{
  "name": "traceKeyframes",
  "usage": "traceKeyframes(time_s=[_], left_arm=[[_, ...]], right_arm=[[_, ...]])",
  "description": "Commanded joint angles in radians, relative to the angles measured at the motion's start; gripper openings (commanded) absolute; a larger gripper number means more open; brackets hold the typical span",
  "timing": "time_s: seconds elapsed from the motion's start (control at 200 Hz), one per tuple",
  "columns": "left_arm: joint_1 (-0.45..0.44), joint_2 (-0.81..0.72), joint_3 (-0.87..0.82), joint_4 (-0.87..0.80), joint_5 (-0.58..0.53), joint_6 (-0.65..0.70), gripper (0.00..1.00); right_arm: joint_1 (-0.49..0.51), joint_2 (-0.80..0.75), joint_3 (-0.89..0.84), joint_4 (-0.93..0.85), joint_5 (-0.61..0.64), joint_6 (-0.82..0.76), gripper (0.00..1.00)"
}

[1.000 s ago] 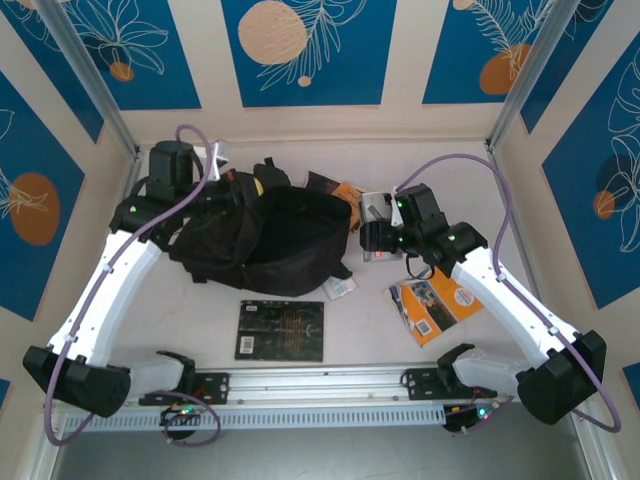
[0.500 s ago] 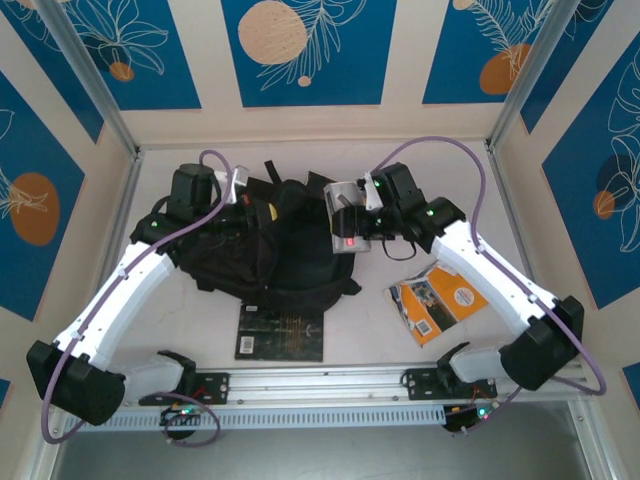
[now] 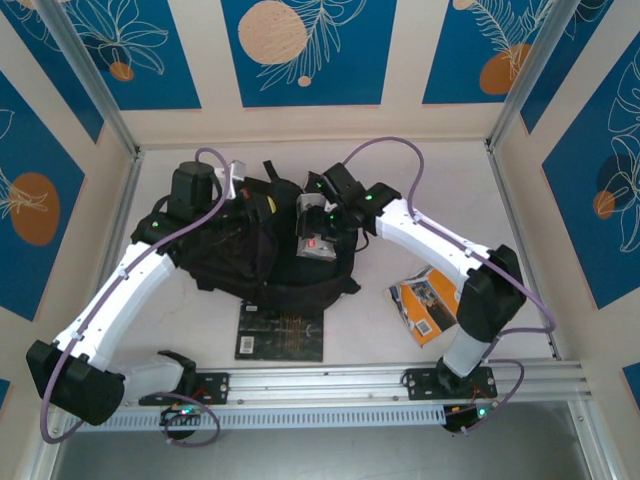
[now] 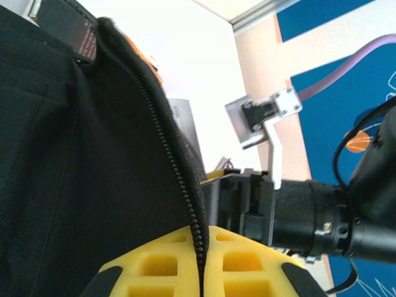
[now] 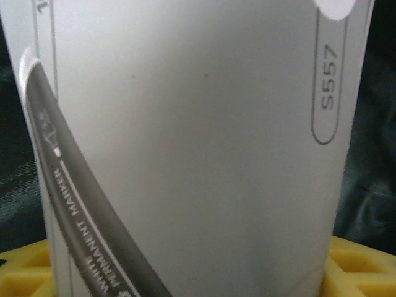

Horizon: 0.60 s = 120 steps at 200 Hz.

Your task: Pack books, pencil case, and school supplies into a backpack

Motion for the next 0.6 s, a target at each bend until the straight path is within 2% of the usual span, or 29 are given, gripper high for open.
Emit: traceKeyframes(time_s=[0.0,0.295,0.595], left_arm=[[-0.009,-0.029,0.057,0.066,-0.060,-0.028,0.04],[-0.009,-0.002,0.147,0.057,-0.089,-0.029,0.04],[-0.023,0.060,0.208,0.067,-0.024,-0.021,0.04]], right_arm=[[0.013,0.036,0.009,-0.041,0.008,0.074,0.65],[0.041,0.068,-0.006,-0.021,-0.020,0.099,0.65],[0.036,0.143,0.023,0.133,-0.219,0.022,0.66]])
